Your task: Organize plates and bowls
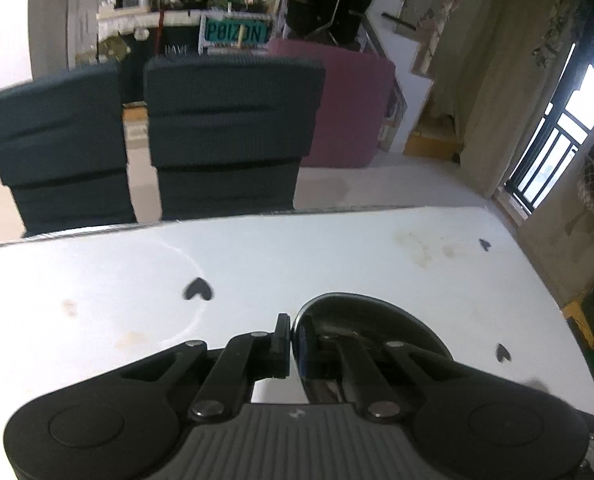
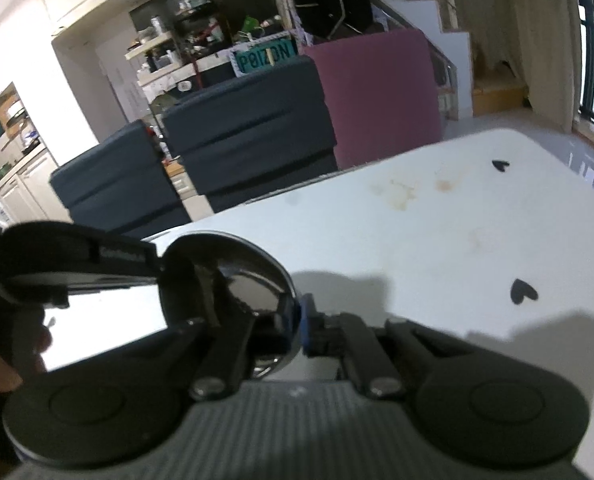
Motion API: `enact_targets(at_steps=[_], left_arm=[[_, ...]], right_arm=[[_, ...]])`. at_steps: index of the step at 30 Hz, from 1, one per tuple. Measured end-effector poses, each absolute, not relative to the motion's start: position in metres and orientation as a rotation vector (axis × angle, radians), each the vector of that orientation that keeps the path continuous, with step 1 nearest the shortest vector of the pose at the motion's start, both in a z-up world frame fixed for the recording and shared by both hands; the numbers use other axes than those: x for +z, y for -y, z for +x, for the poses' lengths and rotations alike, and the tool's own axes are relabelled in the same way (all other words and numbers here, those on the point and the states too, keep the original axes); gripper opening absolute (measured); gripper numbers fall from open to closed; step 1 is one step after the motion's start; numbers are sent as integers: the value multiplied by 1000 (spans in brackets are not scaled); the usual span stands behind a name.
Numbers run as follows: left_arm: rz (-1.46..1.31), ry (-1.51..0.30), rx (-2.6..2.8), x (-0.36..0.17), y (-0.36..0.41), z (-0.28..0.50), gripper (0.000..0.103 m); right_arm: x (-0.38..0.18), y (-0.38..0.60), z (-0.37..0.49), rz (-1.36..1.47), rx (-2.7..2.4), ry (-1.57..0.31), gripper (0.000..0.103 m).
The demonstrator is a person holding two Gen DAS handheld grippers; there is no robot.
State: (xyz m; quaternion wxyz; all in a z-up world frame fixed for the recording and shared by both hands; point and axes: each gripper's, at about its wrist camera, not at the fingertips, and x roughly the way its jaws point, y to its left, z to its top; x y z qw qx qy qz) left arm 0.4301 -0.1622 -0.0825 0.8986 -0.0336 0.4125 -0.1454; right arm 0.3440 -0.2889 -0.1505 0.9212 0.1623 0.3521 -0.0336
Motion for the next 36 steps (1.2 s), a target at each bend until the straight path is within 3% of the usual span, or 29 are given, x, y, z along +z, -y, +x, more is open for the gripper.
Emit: enact_targets(at_steps=[15,26,36], left_arm=[[-120,-677,-253,23,83,249,10],[-122,-632,-270,42,46,152,11],[-124,-605,-218,55,-19,103,11]], right_arm=[[-44,245,241,271,146,-641,5],[-12,209,157,170,194,-625,5],[9,155,135,104,255,-641,5]])
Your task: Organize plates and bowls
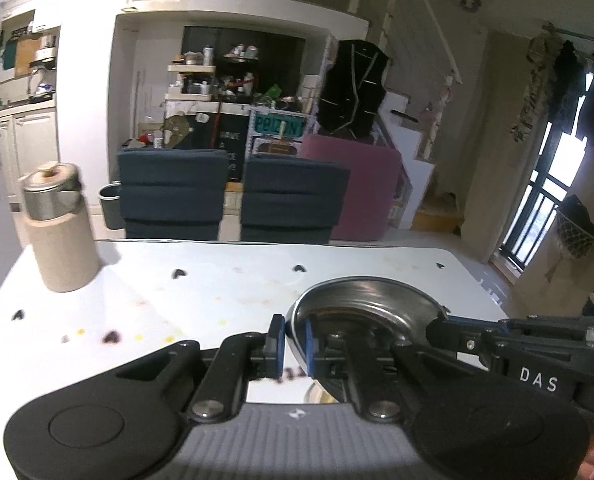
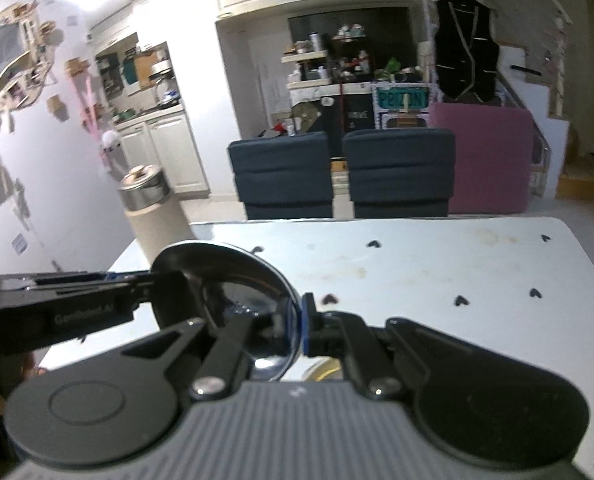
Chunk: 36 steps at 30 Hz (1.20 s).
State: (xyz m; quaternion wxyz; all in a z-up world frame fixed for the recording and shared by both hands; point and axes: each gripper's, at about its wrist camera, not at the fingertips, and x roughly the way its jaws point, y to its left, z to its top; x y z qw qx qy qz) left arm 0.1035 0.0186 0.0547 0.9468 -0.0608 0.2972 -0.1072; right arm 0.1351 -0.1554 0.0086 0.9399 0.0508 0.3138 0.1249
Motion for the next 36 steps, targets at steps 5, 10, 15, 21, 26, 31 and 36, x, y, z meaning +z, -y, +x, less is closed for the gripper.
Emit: enact_targets(at_steps=[5,10,15,21,26,31,36], left_arm=[[-136,-610,-162,55,-50,86,10],[-143,-623,-88,52,-63,77,10],[-163,-644,-8,44,-74,63,10],[-156,-688,31,30,-84,64,10],[-162,-730,23,9,-94,80,10],[-172,-791,-1,-15,-100,102,10],[-173,-846,-32,-43,-107,114,10]], right_arm=[[10,123,131,50,322,-656,4],[-4,109,137,73,400,-679,4],[-15,105,143,97,488,-709,4],[-30,97,143,109,552,-748,4],[-43,90,152,96,560,-805,4],[-60,79,171,81,535,-866,4],[-84,78,182,72,522,-940,4]])
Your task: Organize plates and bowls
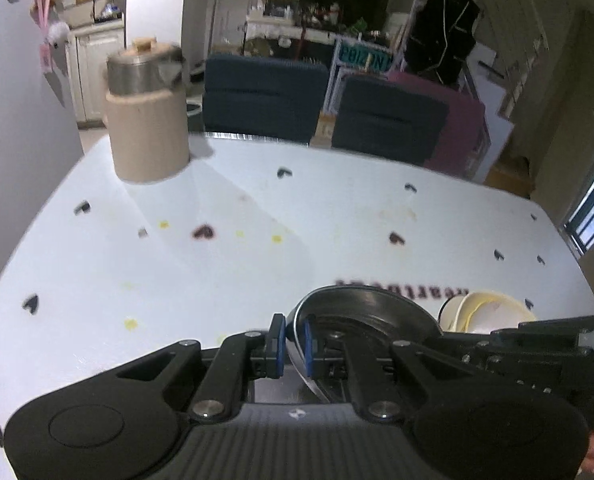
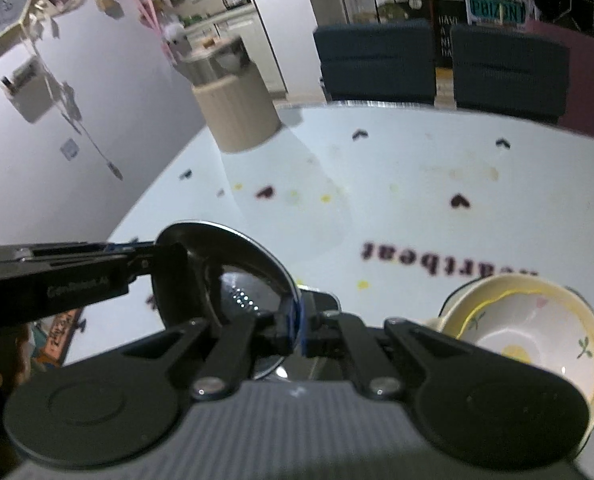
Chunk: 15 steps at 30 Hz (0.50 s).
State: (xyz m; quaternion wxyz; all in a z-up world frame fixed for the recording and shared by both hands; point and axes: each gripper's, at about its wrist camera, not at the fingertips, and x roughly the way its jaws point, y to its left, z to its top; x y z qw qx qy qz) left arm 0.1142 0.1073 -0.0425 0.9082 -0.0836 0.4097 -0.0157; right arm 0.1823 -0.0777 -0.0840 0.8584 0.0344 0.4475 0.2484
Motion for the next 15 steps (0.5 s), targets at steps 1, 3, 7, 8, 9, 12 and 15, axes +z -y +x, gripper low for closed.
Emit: enact_targets(at_steps=[1,3,7,8,9,12,15], left_arm=[[-181,-859,-36,-49,-109,115,10],[-195,-898,-36,-60,-113,118,10],[-192,-930,-33,-69,-121,121,10],[-199,-936,-32,-71,-123,122,10],[-206,-945,-31,-74,-126,123,10],[-201,-968,-36,-82,-129,126,10],[-203,-984,-42,-89,-131,129,10]], right_arm=[[-89,77,184,73,520,-956,4],[-97,73,186,63,515,-982,4],[-112,60,187,26,519,-1031,4],[-114,57,186,23,523,-1039,4],[-115,54,188,18,524,-1042,4],[-119,45,189,-1,524,-1050,4],[-124,36,196,-8,520,-1071,4]])
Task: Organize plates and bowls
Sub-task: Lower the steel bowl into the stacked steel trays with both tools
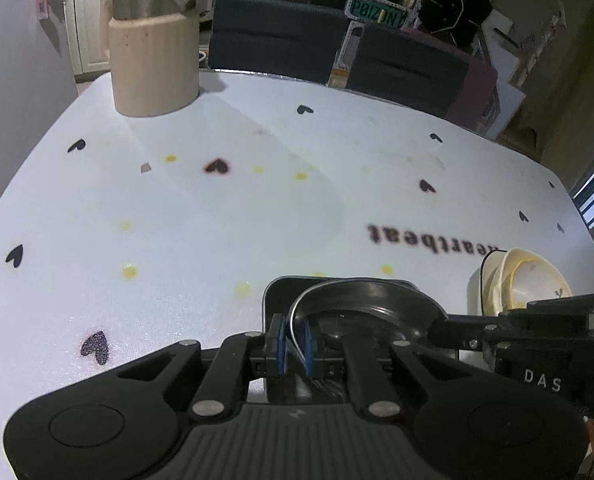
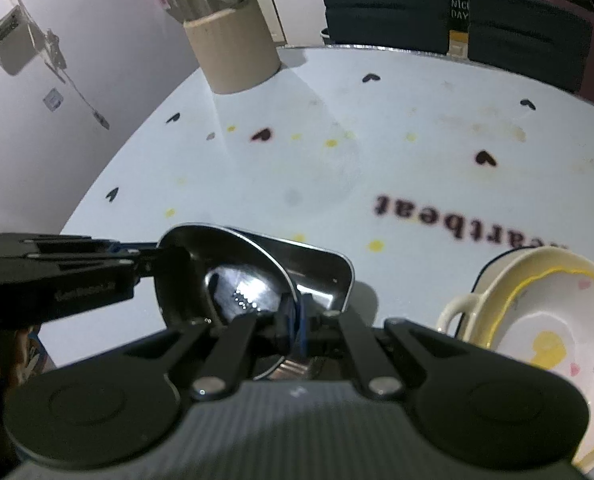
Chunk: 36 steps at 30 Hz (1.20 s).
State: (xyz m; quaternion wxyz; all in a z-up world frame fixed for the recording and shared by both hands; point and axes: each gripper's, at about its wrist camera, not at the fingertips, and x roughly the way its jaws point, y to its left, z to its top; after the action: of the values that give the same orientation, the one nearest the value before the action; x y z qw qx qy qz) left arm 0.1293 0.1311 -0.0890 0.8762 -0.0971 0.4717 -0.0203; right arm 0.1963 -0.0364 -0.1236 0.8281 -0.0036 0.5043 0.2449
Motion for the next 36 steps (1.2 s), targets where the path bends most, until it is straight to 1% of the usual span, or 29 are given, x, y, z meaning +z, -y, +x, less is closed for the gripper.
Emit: enact_targets(at_steps=[15,36], left_arm=[[-196,-1053,-30,-112,-127,157,10],[-175,-1069,11,-127,-123,176,10]], right_arm=[[-143,29,215,-22,472,-1137,4],[-160,17,222,-58,478,-1182,6]])
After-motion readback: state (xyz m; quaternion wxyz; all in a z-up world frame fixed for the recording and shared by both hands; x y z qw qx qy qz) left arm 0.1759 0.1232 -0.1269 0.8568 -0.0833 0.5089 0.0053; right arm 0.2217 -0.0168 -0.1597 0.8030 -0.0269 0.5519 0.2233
